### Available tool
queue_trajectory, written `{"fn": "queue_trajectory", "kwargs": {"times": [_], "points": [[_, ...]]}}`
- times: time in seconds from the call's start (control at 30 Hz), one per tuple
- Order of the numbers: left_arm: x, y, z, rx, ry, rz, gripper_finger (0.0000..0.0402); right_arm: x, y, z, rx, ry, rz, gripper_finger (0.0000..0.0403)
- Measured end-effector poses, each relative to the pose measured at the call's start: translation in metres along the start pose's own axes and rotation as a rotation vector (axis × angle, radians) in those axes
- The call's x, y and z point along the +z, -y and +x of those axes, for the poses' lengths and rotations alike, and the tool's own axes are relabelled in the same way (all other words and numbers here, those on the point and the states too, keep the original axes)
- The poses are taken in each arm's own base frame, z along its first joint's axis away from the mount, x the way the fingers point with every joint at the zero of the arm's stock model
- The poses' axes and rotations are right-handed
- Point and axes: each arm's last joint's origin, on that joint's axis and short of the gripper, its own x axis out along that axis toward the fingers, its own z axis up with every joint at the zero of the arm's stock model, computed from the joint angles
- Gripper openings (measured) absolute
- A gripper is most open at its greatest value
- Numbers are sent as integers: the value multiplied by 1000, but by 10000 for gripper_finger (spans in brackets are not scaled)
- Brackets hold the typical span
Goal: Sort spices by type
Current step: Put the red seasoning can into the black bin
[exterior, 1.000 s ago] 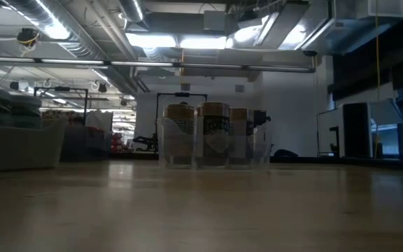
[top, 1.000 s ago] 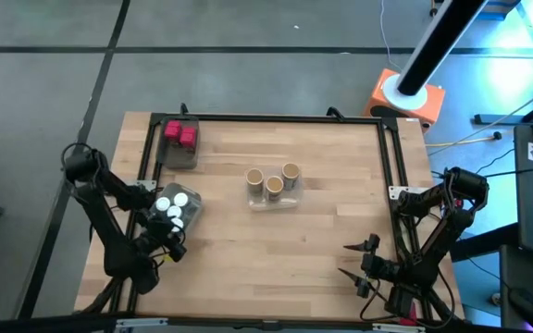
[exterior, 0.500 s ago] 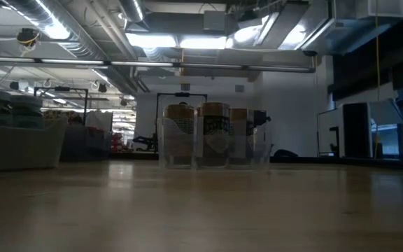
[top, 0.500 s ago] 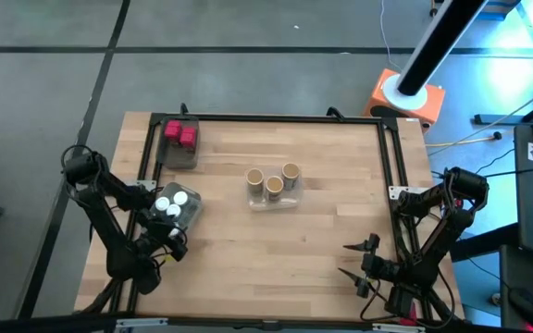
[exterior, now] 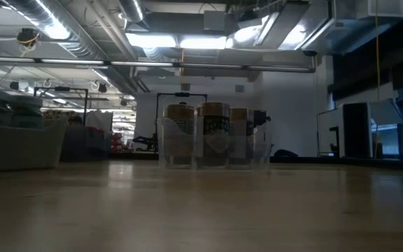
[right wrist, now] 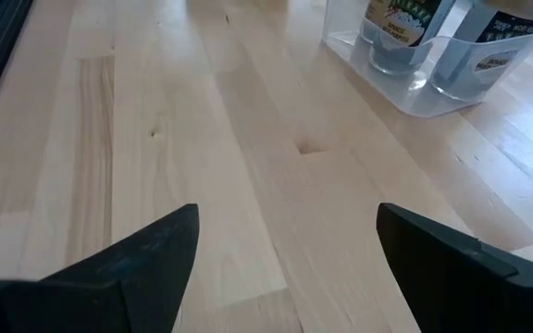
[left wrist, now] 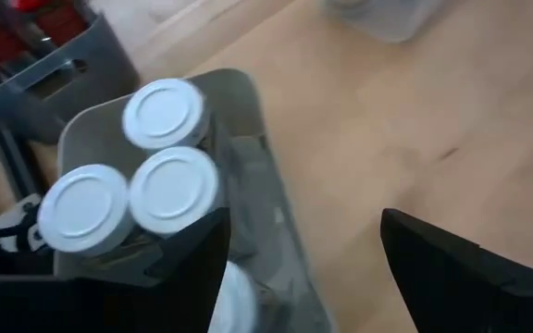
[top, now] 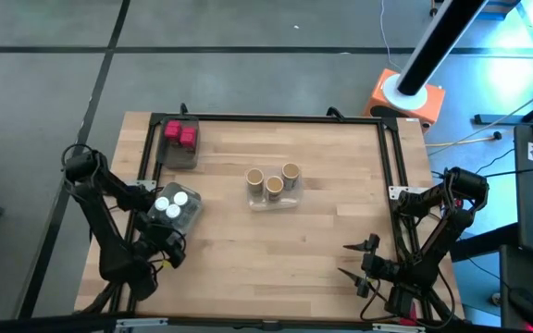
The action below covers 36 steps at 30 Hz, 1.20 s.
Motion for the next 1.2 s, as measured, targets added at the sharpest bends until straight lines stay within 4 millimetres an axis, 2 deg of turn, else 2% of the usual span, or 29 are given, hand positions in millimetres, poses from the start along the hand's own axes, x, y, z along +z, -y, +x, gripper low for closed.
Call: {"fn": "queue_trajectory", "kwargs": {"times": [0.27,0.4,0.63,0.8,1.2], "points": [[24,17,-24,-139,87,-4,267,0,0,0,-1,-7,-3,331],[32,26,-28,-218,175,-3,267,0,0,0,0,-8,-3,331],[39,67,-23,-412,321,13,266,0,0,0,1,-9,-2,331],[49,99,-4,-517,372,54,266,0,0,0,3,-17,1,331],[69,150,78,-700,374,155,266,0,-1,0,6,-17,6,331]]}}
